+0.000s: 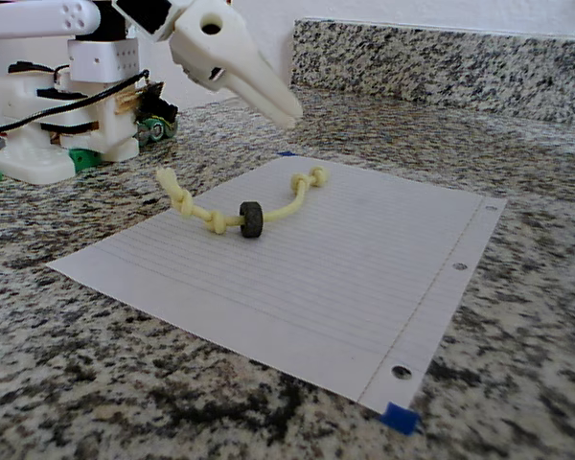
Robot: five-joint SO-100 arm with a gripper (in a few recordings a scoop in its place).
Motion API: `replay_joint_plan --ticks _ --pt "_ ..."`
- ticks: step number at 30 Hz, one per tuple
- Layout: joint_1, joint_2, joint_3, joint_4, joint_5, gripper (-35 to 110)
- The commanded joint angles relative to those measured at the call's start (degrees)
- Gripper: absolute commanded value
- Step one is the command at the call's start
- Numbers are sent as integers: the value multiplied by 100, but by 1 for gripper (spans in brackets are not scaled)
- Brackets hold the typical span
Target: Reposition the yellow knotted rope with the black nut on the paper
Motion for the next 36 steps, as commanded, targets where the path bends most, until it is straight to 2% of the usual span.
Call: replay_joint_plan --ticks 1,9,13,19,25,36 --pt "-44 70 -35 -79 -334 63" --pt "62 167 -62 -308 -1107 63" --pt "571 -79 -149 -290 -1617 49" --pt "1248 -1433 -958 325 -2997 0" --pt "1644 -3111 -1890 940 -4667 0" --pt "2654 -4685 -1986 369 -6144 0"
